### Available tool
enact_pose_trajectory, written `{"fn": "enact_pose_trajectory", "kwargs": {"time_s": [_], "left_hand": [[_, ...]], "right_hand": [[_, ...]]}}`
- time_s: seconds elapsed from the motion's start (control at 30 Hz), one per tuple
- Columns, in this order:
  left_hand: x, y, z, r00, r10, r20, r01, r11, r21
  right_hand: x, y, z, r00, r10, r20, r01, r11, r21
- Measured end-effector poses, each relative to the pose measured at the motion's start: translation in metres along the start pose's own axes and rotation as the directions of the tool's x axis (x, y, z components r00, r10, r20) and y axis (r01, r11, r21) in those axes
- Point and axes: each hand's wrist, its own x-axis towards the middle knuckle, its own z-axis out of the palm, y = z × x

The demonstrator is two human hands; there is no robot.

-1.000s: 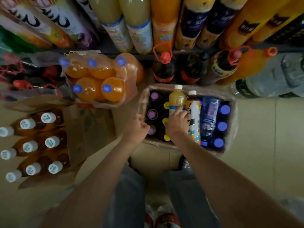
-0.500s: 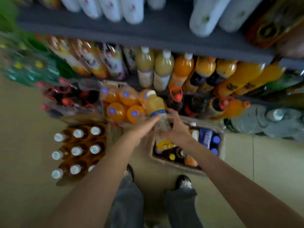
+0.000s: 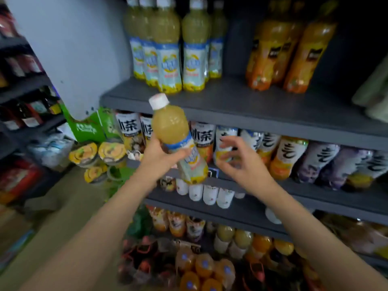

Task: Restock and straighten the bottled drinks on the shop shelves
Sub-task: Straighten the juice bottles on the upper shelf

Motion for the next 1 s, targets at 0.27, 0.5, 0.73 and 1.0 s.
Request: {"fn": "enact_pose_trajectory", "kwargs": {"time_s": [0.27, 0.5, 0.73, 1.0], "left_hand": [[0.082, 0.065, -0.059, 0.916, 0.144, -0.375, -0.17, 0.985, -0.037], [0.144, 0.08, -0.094, 0.908, 0.191, -0.373, -0.161, 0.981, 0.111], [0.195, 0.071, -0.101, 0.936, 0.221, -0.272, -0.098, 0.91, 0.402], [0.197, 0.063, -0.085, 0.953, 0.098, -0.287, 0.109, 0.772, 0.626]], "right_hand": [[0.138, -0.068, 0.001, 0.987, -0.115, -0.111, 0.094, 0.98, -0.175], [0.209, -0.092, 0.042, 0.976, -0.108, -0.188, 0.05, 0.957, -0.286], [0.229, -0.089, 0.057, 0.955, -0.083, -0.286, -0.067, 0.875, -0.48], [0.229, -0.083, 0.057, 0.959, -0.095, -0.268, -0.055, 0.862, -0.503]]}}
